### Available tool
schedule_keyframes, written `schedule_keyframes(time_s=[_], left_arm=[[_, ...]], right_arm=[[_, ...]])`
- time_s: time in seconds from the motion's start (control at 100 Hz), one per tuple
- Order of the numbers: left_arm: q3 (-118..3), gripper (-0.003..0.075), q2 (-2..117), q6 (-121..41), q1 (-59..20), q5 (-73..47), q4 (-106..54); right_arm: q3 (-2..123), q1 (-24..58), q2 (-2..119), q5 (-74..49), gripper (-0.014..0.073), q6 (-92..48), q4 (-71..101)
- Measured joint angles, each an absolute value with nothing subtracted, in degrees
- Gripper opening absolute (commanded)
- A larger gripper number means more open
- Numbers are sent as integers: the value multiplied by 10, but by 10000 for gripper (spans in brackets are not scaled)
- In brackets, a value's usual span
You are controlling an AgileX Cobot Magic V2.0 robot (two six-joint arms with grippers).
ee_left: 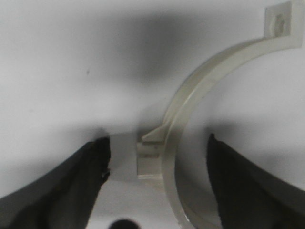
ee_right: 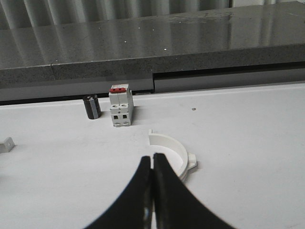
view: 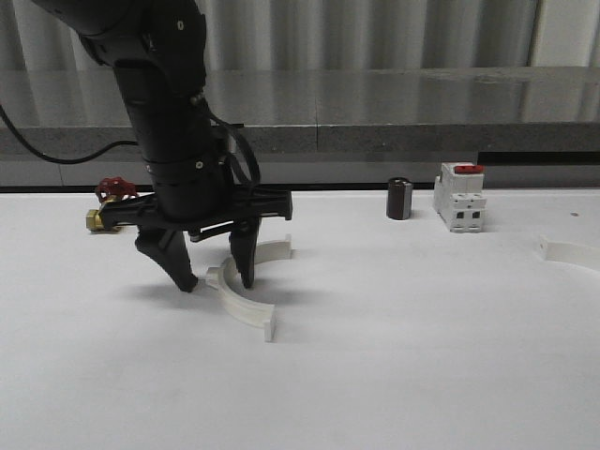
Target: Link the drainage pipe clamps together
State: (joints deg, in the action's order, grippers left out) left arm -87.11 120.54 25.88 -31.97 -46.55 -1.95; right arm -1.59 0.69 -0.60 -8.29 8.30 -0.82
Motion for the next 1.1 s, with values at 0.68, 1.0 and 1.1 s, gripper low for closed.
schedule_keyframes(time_s=[0.68, 1.0, 1.1], left_arm=[[-761, 547, 874, 158, -215, -432, 72], [-527, 547, 617, 114, -90, -360, 56], [-457, 547, 537, 113, -74, -346, 55]], right_arm=[[-16, 7, -6, -83, -118, 83, -8], [-16, 7, -6, -83, -118, 83, -8], [-16, 7, -6, -83, -118, 83, -8]])
